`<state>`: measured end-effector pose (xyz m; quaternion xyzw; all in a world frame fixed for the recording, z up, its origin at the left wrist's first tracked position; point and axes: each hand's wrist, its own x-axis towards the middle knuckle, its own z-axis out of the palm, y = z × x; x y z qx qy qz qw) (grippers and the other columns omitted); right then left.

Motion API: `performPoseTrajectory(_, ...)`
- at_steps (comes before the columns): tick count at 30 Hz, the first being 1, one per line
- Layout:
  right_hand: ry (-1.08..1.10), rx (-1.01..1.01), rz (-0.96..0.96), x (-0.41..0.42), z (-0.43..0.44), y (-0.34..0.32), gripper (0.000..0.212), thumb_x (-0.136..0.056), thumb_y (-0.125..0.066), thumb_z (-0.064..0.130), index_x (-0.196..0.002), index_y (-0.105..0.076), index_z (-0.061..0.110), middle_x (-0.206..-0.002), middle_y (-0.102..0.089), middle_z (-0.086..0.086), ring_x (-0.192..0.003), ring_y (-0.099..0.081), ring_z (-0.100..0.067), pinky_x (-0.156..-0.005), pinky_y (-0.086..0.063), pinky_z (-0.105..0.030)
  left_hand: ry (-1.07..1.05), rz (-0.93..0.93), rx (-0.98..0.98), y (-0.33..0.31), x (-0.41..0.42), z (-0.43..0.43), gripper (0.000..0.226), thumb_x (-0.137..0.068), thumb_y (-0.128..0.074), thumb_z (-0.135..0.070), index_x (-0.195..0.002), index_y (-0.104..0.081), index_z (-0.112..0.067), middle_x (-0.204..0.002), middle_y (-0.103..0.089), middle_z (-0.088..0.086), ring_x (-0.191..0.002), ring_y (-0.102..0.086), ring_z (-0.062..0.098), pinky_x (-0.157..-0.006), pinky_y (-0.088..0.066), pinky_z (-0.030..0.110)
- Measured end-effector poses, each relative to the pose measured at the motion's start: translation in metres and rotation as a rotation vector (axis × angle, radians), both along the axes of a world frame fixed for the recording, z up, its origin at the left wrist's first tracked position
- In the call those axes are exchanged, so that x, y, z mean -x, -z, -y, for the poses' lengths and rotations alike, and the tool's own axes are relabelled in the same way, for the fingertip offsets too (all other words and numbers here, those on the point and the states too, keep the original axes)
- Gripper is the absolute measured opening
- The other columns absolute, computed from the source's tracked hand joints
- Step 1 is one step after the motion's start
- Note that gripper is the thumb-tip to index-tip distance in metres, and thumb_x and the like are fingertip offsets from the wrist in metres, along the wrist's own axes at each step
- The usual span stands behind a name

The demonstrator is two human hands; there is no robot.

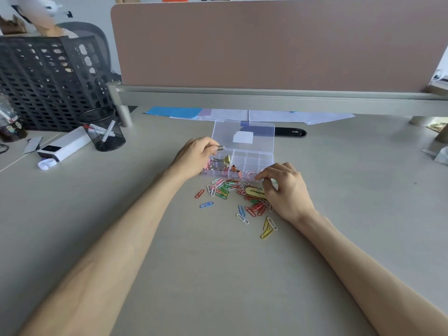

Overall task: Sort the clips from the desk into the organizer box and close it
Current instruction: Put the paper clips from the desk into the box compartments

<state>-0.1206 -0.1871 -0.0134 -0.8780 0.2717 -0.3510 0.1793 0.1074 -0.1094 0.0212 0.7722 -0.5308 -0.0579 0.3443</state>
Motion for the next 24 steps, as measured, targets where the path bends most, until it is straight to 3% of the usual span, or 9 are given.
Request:
performPoseTrajectory(2,0.006,0.022,0.008,0.0,0.001,0.002,0.028,-0.078,-0.047,0.009,-0.083,-0.072,0.022,-0.09,-0.07,0.009,-0.09,-0.054,-0.021,-0.08,-0.048,-0.043,-0.017,-0.121,-0.001,-0.002,-0.002,0.01,0.022,-0.099,-0.04,-0.019,-0.099,-0.061,-0.012,-0.083,-0.062,-0.008,-0.055,-0.046,0.006,-0.054,-0.038,0.017)
performPoseTrajectory(4,0.019,0.043,0.013,-0.001,0.003,0.001,0.028,-0.078,-0.047,0.01,-0.084,-0.072,0.021,-0.091,-0.069,0.008,-0.09,-0.054,-0.021,-0.078,-0.048,-0.043,-0.019,-0.153,-0.016,-0.004,-0.002,0.016,0.025,-0.101,-0.038,-0.02,-0.093,-0.06,-0.012,-0.068,-0.052,-0.012,-0.05,-0.039,0.005,-0.048,-0.032,0.012)
performPoseTrajectory(6,0.013,0.075,0.012,-0.005,0.004,0.0,0.029,-0.079,-0.048,0.009,-0.089,-0.072,0.02,-0.094,-0.068,0.005,-0.09,-0.056,-0.023,-0.077,-0.049,-0.042,-0.016,-0.15,-0.028,-0.003,-0.002,0.019,0.026,-0.101,-0.037,-0.02,-0.092,-0.059,-0.013,-0.069,-0.052,-0.014,-0.048,-0.038,0.005,-0.046,-0.03,0.012)
performPoseTrajectory(11,-0.035,0.077,-0.011,-0.006,0.009,0.002,0.042,-0.068,-0.054,-0.011,-0.09,-0.075,0.017,-0.091,-0.067,0.0,-0.086,-0.06,-0.025,-0.074,-0.051,-0.035,-0.017,-0.185,-0.017,0.001,-0.006,0.024,0.03,-0.101,-0.035,-0.022,-0.101,-0.062,-0.009,-0.092,-0.064,-0.005,-0.05,-0.037,0.01,-0.052,-0.035,0.025)
performPoseTrajectory(16,-0.011,0.051,-0.04,-0.005,0.01,0.001,0.044,-0.062,-0.051,-0.016,-0.088,-0.071,0.013,-0.092,-0.064,-0.002,-0.087,-0.057,-0.026,-0.069,-0.045,-0.029,-0.058,-0.2,0.015,0.001,-0.003,0.031,0.04,-0.102,-0.033,-0.027,-0.081,-0.063,-0.01,-0.06,-0.047,-0.001,-0.048,-0.032,0.014,-0.053,-0.03,0.028)
performPoseTrajectory(19,0.0,0.059,-0.048,-0.004,0.011,0.002,0.042,-0.062,-0.05,-0.015,-0.086,-0.069,0.013,-0.092,-0.063,-0.002,-0.087,-0.056,-0.026,-0.067,-0.044,-0.028,-0.03,-0.139,-0.035,0.003,-0.004,0.034,0.035,-0.101,-0.034,-0.025,-0.098,-0.065,-0.01,-0.078,-0.063,0.002,-0.049,-0.037,0.01,-0.062,-0.034,0.029)
performPoseTrajectory(21,0.01,0.065,-0.05,-0.003,0.011,0.003,0.042,-0.062,-0.049,-0.014,-0.086,-0.069,0.014,-0.091,-0.063,-0.001,-0.087,-0.056,-0.026,-0.066,-0.042,-0.028,0.006,-0.081,-0.062,0.005,-0.004,0.035,0.029,-0.1,-0.038,-0.025,-0.106,-0.065,-0.017,-0.094,-0.068,-0.004,-0.054,-0.039,0.005,-0.068,-0.035,0.03)
performPoseTrajectory(24,0.038,0.062,-0.052,-0.002,0.01,0.002,0.042,-0.063,-0.05,-0.014,-0.087,-0.069,0.015,-0.092,-0.064,0.0,-0.088,-0.055,-0.025,-0.066,-0.037,-0.026,0.029,0.014,-0.083,0.008,0.001,0.03,0.023,-0.099,-0.043,-0.026,-0.104,-0.065,-0.025,-0.084,-0.061,-0.016,-0.072,-0.044,0.007,-0.082,-0.036,0.036)
